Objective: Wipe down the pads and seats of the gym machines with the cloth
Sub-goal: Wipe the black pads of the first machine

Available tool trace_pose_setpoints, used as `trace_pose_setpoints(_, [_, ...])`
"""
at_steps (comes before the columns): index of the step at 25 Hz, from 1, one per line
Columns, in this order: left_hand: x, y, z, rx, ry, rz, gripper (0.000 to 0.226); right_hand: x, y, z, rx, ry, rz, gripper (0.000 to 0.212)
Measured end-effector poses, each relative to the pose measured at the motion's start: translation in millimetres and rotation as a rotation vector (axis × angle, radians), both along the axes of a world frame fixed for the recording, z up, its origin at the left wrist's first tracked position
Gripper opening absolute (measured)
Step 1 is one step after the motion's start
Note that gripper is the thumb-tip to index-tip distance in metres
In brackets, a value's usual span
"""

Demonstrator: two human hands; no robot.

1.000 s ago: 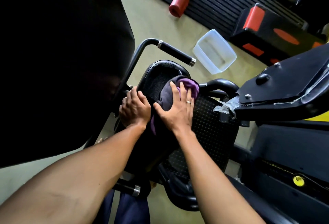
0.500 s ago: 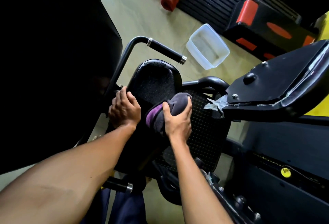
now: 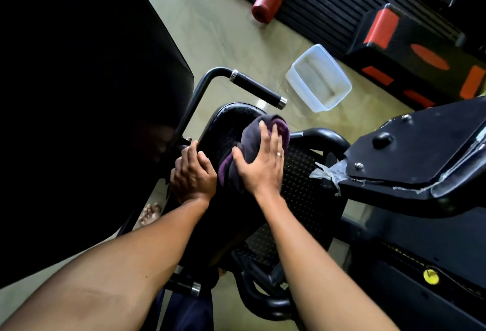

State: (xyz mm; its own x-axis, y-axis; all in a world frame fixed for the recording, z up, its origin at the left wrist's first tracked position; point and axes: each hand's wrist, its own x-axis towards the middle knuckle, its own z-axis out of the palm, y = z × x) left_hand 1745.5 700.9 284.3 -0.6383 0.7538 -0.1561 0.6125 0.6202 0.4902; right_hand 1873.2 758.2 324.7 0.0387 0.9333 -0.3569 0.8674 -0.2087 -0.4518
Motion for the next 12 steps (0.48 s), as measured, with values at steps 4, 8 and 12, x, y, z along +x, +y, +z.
trace_pose_setpoints(4, [-1, 0, -1, 0.009, 0.002, 0.0, 0.044, 5, -9, -1, 0.0, -0.023, -0.014, 0.093])
trace_pose_setpoints(8, [-2, 1, -3, -0.004, -0.003, 0.0, 0.043, -24, 67, -12, 0.015, -0.097, 0.109, 0.083])
trace_pose_setpoints(12, [-2, 1, -3, -0.011, 0.001, -0.013, 0.045, -53, 78, -11, 0.027, -0.153, 0.471, 0.073])
